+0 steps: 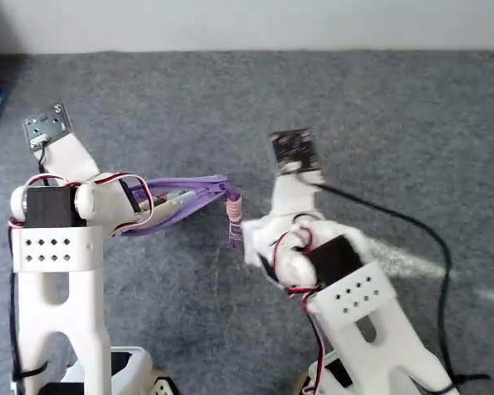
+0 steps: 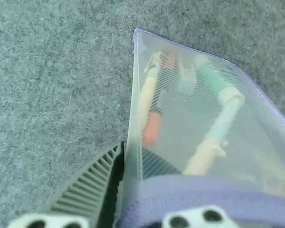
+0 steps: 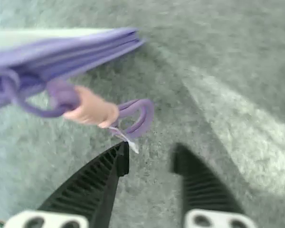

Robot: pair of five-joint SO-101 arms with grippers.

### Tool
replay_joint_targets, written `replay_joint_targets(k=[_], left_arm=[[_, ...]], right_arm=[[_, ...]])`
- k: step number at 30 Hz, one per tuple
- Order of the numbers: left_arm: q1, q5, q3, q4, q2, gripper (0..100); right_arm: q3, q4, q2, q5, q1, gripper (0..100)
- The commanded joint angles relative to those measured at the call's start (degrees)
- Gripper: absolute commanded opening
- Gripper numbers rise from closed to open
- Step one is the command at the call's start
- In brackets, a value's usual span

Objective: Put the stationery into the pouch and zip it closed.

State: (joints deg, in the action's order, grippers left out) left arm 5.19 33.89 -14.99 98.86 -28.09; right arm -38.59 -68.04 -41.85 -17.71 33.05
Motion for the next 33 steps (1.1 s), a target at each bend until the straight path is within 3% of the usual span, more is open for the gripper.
replay_joint_targets(k=[1, 12, 17, 23, 31, 33], left_arm=[[0.4, -0.3, 1.3, 1.6, -1.0, 1], [0.7, -0.2, 1.2, 1.5, -0.9, 1], [0.8, -0.2, 1.2, 1.5, -0.9, 1], [0.6, 1.8, 1.2, 1.5, -0.9, 1], [0.8, 1.8, 1.2, 1.5, -1.0, 1], [0.8, 1.8, 1.3, 1.6, -1.0, 1]], right_arm=[[-0.9, 4.3, -1.3, 4.3, 2.6, 26.4], [-1.2, 19.5, -0.6, 12.7, 3.5, 18.2], [-1.2, 19.9, -0.6, 14.5, 3.2, 16.2], [-2.5, 19.5, -0.9, 14.9, 2.5, 5.8], [-4.3, 19.9, -1.2, 15.3, 2.2, 5.1], [-4.0, 19.8, -1.5, 15.3, 2.1, 0.8]])
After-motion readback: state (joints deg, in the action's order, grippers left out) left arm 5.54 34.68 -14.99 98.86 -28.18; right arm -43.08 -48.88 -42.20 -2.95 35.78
